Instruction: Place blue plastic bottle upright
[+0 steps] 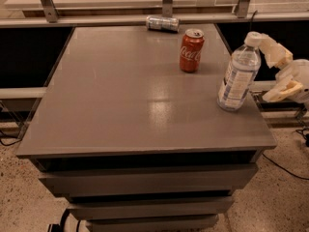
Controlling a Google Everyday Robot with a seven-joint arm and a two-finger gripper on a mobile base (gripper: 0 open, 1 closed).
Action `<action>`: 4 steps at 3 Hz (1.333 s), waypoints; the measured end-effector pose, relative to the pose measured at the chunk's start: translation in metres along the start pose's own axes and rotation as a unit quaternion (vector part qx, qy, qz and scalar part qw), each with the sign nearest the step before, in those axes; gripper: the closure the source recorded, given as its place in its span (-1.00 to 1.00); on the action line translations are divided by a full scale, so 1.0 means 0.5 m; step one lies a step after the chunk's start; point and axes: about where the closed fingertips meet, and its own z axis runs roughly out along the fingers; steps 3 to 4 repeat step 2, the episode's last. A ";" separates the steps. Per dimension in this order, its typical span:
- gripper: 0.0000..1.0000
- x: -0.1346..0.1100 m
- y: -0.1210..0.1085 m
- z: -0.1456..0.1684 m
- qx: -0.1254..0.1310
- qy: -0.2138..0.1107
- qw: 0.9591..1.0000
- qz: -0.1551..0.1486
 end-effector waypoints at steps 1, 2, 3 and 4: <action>-1.00 -0.015 -0.002 -0.008 0.001 0.040 0.999 0.002; -1.00 -0.016 -0.002 -0.009 0.002 0.041 0.999 0.003; -1.00 -0.016 -0.002 -0.009 0.002 0.041 0.999 0.003; -1.00 -0.016 -0.002 -0.009 0.002 0.041 0.999 0.003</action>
Offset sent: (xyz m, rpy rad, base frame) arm -0.0011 -0.0053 0.0048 -0.0633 0.0191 -0.0091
